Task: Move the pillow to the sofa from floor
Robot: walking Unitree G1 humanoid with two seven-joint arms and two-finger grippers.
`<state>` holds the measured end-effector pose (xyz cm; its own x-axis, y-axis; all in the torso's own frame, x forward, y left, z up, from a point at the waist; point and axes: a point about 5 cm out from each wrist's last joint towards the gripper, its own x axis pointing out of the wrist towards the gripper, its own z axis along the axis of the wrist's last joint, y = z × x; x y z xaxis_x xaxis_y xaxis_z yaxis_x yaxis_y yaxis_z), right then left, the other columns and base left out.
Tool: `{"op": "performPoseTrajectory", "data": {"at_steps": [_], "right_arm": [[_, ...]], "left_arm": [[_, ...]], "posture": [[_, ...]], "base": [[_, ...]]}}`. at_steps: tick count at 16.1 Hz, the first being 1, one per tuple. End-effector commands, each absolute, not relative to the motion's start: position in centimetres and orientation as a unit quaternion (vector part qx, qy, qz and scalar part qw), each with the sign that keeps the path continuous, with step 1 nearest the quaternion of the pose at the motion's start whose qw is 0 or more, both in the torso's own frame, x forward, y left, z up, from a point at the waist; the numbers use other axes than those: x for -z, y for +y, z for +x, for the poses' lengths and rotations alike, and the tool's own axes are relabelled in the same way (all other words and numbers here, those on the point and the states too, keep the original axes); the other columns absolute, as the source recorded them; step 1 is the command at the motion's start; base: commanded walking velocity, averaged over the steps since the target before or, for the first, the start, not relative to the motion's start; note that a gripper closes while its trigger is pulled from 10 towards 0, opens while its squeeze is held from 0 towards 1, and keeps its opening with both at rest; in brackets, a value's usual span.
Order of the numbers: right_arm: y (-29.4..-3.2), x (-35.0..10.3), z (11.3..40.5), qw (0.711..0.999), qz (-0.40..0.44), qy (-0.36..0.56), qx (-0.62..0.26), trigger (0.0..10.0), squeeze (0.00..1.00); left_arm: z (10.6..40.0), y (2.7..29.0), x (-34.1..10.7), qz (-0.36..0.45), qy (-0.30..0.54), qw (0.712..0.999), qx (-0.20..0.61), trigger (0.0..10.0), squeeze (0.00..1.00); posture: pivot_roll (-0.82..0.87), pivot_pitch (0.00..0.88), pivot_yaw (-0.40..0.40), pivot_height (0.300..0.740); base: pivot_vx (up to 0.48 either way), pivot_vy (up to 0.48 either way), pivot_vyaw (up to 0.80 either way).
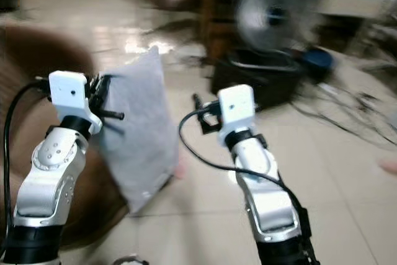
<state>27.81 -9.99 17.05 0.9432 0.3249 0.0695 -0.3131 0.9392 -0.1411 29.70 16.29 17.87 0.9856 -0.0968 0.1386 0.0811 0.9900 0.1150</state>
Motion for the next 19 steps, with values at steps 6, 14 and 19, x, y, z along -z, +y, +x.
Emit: {"op": "performPoseTrajectory", "data": {"at_steps": [6,14,19], "right_arm": [[-9.5,-15.7,27.1,0.973,-0.079,-0.018,-0.218,10.0,0.00],[-10.6,-14.9,27.8,0.981,-0.095,-0.007,-0.167,10.0,0.00],[-10.9,-15.0,28.2,0.983,-0.094,-0.011,-0.154,10.0,0.00]], "left_arm": [[29.8,15.6,-19.3,0.073,-0.110,0.990,0.057,10.0,0.00],[30.9,14.3,-17.7,0.089,-0.070,0.988,0.101,10.0,0.00],[32.7,12.7,-17.6,0.061,-0.056,0.984,0.158,10.0,0.00]], "posture": [[0.02,0.000,-0.014,0.740],[0.02,0.000,0.004,0.740],[0.01,0.000,0.010,0.740]], "base": [[0.349,0.000,0.80],[0.208,0.000,0.50],[0.000,0.000,0.00]]}}
